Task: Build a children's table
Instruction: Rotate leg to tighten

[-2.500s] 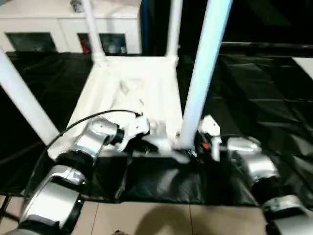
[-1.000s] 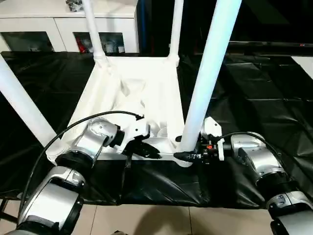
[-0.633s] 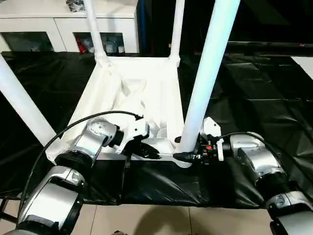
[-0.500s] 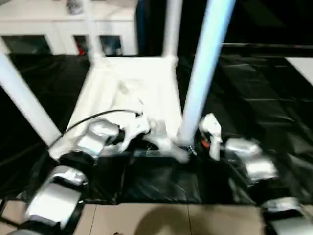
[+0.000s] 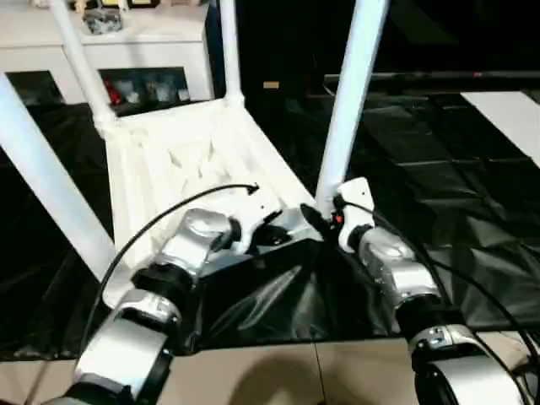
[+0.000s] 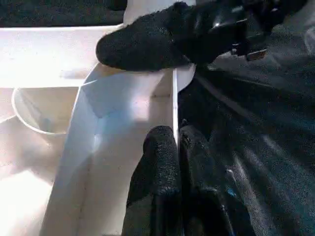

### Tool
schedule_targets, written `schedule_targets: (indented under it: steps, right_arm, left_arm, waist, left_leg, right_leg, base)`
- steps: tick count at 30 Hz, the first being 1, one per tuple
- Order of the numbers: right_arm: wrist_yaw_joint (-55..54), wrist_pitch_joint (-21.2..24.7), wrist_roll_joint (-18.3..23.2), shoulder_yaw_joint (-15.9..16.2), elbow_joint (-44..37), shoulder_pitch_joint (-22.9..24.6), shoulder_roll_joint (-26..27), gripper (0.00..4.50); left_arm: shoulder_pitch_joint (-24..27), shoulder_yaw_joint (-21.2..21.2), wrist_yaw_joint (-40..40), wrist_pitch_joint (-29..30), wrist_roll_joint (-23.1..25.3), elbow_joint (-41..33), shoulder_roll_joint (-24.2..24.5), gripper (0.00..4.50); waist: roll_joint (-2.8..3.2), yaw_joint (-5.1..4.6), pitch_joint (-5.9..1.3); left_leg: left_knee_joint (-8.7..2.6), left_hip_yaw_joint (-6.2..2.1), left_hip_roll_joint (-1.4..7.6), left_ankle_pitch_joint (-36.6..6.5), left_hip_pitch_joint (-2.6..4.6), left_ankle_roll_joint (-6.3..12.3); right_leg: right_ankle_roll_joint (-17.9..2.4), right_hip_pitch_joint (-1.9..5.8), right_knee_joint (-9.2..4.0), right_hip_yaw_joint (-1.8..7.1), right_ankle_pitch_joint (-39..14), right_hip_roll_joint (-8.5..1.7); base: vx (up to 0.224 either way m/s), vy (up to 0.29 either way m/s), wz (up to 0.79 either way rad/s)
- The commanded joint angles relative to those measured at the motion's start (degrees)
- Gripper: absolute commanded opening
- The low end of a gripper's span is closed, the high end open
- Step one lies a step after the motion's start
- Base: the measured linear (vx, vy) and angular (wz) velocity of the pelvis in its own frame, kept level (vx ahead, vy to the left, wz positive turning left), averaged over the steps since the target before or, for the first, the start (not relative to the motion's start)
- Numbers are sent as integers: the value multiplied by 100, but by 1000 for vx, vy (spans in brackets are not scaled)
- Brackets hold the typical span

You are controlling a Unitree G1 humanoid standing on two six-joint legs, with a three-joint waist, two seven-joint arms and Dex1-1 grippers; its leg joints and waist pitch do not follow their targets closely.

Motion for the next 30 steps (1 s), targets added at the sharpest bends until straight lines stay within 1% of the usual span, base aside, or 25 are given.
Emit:
schedule_targets:
  steps: [1,2,3,4,5,6,7,8,9,12,13,14,15,16,17,18,19,20,21,23,24,26,27,28,30]
  right_arm:
    - [449,-32,-107,470,-38,15,28,367]
    - [524,-37,-83,459,-67,27,-15,369]
    - [790,-28,-6,443,-144,59,-122,369]
    - [1322,-65,27,545,-279,139,-331,369]
    - [1567,-91,26,607,-341,180,-434,369]
    - [1772,-115,36,656,-396,216,-505,369]
    - [2097,-164,55,729,-472,273,-609,369]
    - [2464,-187,104,799,-574,341,-729,369]
    - [3016,-203,184,882,-740,441,-922,369]
    - [3659,-111,321,931,-931,527,-1132,369]
    - [3894,-98,387,962,-966,526,-1221,369]
    - [4075,-94,419,1001,-958,504,-1300,369]
    - [4159,-135,380,1038,-884,453,-1345,342]
    - [4164,-139,376,1041,-877,448,-1348,335]
    - [4204,-160,355,1056,-848,427,-1367,335]
    - [4285,-146,375,1057,-826,399,-1369,317]
    - [4376,-116,405,1055,-835,381,-1369,304]
    - [4439,-87,430,1052,-855,376,-1369,304]
    - [4605,-10,476,1080,-925,376,-1378,291]
    - [4755,44,492,1135,-974,380,-1389,291]
    - [4755,44,492,1135,-974,380,-1389,277]
    - [4862,69,489,1172,-1008,390,-1393,270]
    - [4916,102,511,1177,-1018,394,-1391,268]
    - [4948,103,514,1190,-1023,399,-1388,266]
    - [4969,108,516,1197,-1021,405,-1368,265]
  left_arm:
    - [73,-244,-441,-159,-206,-176,-209,0]
    - [85,-243,-485,-175,-211,-180,-181,0]
    - [112,-251,-611,-258,-219,-183,-108,0]
    - [139,-257,-773,-289,-237,-182,-8,0]
    - [149,-259,-848,-302,-246,-180,37,0]
    - [156,-271,-936,-341,-255,-182,73,0]
    - [171,-291,-1089,-411,-265,-199,130,0]
    - [171,-311,-1228,-442,-261,-199,194,0]
    - [173,-334,-1505,-526,-291,-215,293,0]
    - [159,-357,-1822,-553,-325,-235,419,0]
    - [137,-385,-1951,-609,-317,-208,485,0]
    - [108,-417,-2062,-645,-297,-162,555,0]
    - [74,-442,-2178,-694,-279,-88,617,0]
    - [71,-443,-2188,-697,-278,-82,621,0]
    - [60,-449,-2257,-722,-275,-50,649,0]
    - [49,-469,-2309,-784,-247,-9,685,0]
    - [43,-490,-2373,-831,-231,20,717,0]
    - [44,-503,-2410,-861,-220,32,736,0]
    - [43,-535,-2555,-885,-238,45,783,0]
    - [40,-559,-2633,-904,-238,50,827,0]
    - [40,-559,-2633,-904,-238,50,827,0]
    - [18,-565,-2690,-931,-238,84,863,0]
    - [5,-561,-2716,-944,-240,101,876,0]
    - [-5,-560,-2740,-954,-242,114,889,0]
    - [-23,-554,-2769,-969,-247,142,903,0]
  waist:
    - [-22,-16,-320]
    - [-18,-4,-328]
    - [-9,2,-338]
    - [-20,13,-352]
    - [-28,28,-362]
    - [-28,28,-362]
    - [-21,60,-364]
    - [-27,59,-366]
    - [-32,105,-375]
    - [-25,209,-378]
    - [-18,236,-369]
    - [-21,245,-368]
    - [-27,268,-352]
    - [-25,272,-346]
    - [-49,268,-345]
    - [-38,279,-341]
    - [-49,283,-331]
    - [-47,291,-334]
    - [-52,305,-337]
    - [-50,316,-344]
    - [-53,322,-348]
    - [-49,334,-355]
    - [-60,339,-360]
    - [-49,342,-357]
    - [-51,342,-352]
  left_leg:
    - [-454,-72,68,-2500,54,123]
    - [-448,-68,71,-2423,50,147]
    - [-436,-46,72,-2283,38,201]
    - [-421,-35,73,-2137,37,286]
    - [-399,-20,71,-1927,19,397]
    - [-399,-20,71,-1927,19,397]
    - [-373,-1,78,-1696,23,544]
    - [-365,5,79,-1608,7,580]
    - [-357,16,92,-1442,16,654]
    - [-336,30,115,-1184,19,770]
    - [-346,30,127,-1187,35,751]
    - [-350,29,128,-1222,37,731]
    - [-369,28,135,-1371,46,645]
    - [-375,27,133,-1422,49,607]
    - [-381,28,137,-1462,52,564]
    - [-393,23,139,-1549,67,489]
    - [-402,21,135,-1624,63,445]
    - [-402,21,131,-1649,68,429]
    - [-404,21,135,-1659,76,411]
    - [-400,21,136,-1579,68,416]
    - [-396,23,136,-1505,67,437]
    - [-384,27,130,-1397,67,475]
    - [-379,28,130,-1350,63,494]
    - [-379,29,130,-1328,63,505]
    - [-380,31,130,-1348,65,497]
  right_leg:
    - [-1026,160,-474,108,-2109,-109]
    - [-1086,172,-450,112,-1937,-109]
    - [-1201,185,-419,124,-1607,-106]
    - [-1286,211,-398,125,-1353,-105]
    - [-1356,242,-369,126,-1068,-102]
    - [-1356,242,-369,126,-1068,-102]
    - [-1486,250,-344,130,-786,-114]
    - [-1508,266,-330,128,-714,-113]
    - [-1546,289,-319,116,-578,-111]
    - [-1653,298,-262,115,-348,-112]
    - [-1670,283,-265,116,-393,-113]
    - [-1671,288,-269,114,-451,-111]
    - [-1641,278,-284,119,-709,-113]
    - [-1617,270,-294,120,-807,-111]
    - [-1591,269,-299,125,-880,-112]
    - [-1556,260,-308,130,-1036,-115]
    - [-1516,259,-318,134,-1160,-116]
    - [-1498,257,-323,136,-1206,-114]
    - [-1477,251,-324,144,-1240,-120]
    - [-1494,256,-310,147,-1115,-121]
    - [-1515,259,-297,147,-1001,-120]
    - [-1549,262,-282,146,-851,-119]
    - [-1567,267,-274,145,-792,-124]
    - [-1575,267,-271,143,-783,-126]
    - [-1576,262,-278,143,-827,-125]
  base:
    - [0,0,0]
    - [0,0,0]
    - [0,0,0]
    - [0,0,0]
    - [0,0,0]
    - [0,0,0]
    - [0,0,0]
    - [0,0,0]
    - [0,0,0]
    - [0,0,0]
    - [0,0,0]
    - [0,0,0]
    - [0,0,0]
    - [0,0,0]
    - [0,0,0]
    - [0,0,0]
    - [0,0,0]
    - [0,0,0]
    - [0,0,0]
    - [0,0,0]
    - [0,0,0]
    - [0,0,0]
    - [0,0,0]
    - [0,0,0]
    - [0,0,0]
